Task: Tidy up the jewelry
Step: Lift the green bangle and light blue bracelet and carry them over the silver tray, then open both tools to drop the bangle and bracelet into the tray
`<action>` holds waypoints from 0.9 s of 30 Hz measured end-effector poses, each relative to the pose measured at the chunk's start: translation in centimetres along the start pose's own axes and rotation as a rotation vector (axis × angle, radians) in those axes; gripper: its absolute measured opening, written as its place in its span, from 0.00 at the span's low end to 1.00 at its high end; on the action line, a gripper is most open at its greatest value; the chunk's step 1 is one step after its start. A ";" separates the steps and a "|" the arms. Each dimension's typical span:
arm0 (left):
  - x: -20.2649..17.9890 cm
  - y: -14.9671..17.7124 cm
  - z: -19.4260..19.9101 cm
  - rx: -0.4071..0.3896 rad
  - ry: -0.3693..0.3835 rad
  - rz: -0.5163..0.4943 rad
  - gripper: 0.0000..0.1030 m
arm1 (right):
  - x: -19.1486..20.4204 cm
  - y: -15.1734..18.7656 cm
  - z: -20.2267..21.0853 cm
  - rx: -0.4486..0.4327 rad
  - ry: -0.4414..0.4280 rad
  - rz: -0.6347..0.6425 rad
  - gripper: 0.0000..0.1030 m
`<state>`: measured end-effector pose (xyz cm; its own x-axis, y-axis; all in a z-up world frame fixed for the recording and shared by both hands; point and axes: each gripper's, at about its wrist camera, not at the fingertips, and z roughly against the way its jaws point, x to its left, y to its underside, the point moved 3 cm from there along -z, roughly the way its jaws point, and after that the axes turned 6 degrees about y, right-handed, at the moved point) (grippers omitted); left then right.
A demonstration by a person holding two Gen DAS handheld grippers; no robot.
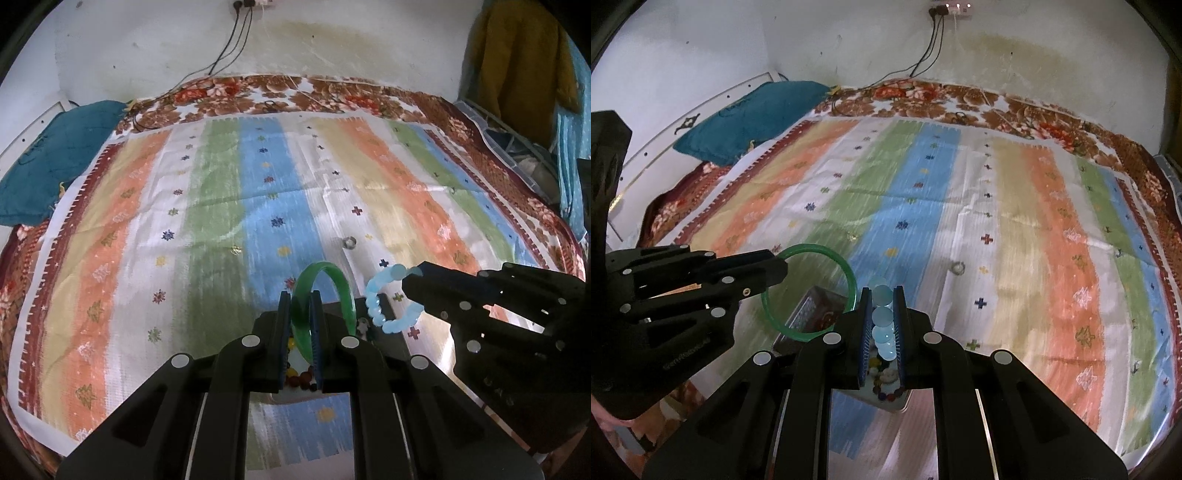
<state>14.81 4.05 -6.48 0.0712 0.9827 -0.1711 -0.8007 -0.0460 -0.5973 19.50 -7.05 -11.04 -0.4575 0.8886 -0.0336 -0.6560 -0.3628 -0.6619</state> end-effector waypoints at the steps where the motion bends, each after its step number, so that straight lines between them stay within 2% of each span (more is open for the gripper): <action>1: 0.1 0.1 -0.3 0.016 0.009 0.004 0.11 | 0.0 0.1 0.0 0.003 -0.009 -0.003 0.12; 3: 0.3 0.2 -0.7 0.034 0.017 0.014 0.13 | -0.2 0.2 -0.2 0.014 -0.029 -0.018 0.13; 4: 0.5 0.3 -0.7 0.037 0.013 0.017 0.19 | -0.3 0.1 -0.2 0.016 -0.031 -0.024 0.13; 5: 0.6 0.2 -0.7 0.035 0.010 0.021 0.27 | -0.5 0.1 -0.3 0.014 -0.029 -0.027 0.22; 6: 0.9 0.2 -0.7 0.033 0.006 0.032 0.31 | -0.7 0.1 -0.2 0.007 -0.027 -0.033 0.36; 7: 1.2 0.2 -0.6 0.030 0.003 0.039 0.35 | -0.7 0.0 -0.2 0.005 -0.028 -0.035 0.40; 9: 1.8 0.1 -0.6 0.024 -0.012 0.059 0.36 | -1.0 0.0 -0.3 0.007 -0.024 -0.041 0.41; 14: 3.6 -0.3 -0.6 0.007 -0.046 0.118 0.54 | -1.9 -0.2 -1.0 0.018 -0.015 -0.053 0.51; 15: 4.1 -0.4 -0.7 0.004 -0.054 0.131 0.55 | -2.2 -0.2 -1.2 0.023 -0.011 -0.066 0.56; 18: 5.4 -0.7 -1.3 0.012 -0.063 0.175 0.57 | -2.8 -0.5 -1.4 0.025 -0.002 -0.087 0.64; 21: 6.3 -1.1 -2.2 0.030 -0.064 0.201 0.57 | -3.0 -0.8 -2.0 0.034 0.006 -0.094 0.67; 27: 6.7 -1.8 -3.6 0.045 -0.098 0.182 0.67 | -3.6 -1.3 -3.2 0.064 0.037 -0.087 0.71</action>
<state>18.88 10.05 -9.40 -0.1330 0.9718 -0.1949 -0.8211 -0.2182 -0.5274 23.94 -8.92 -12.48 -0.3753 0.9269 -0.0060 -0.7299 -0.2995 -0.6145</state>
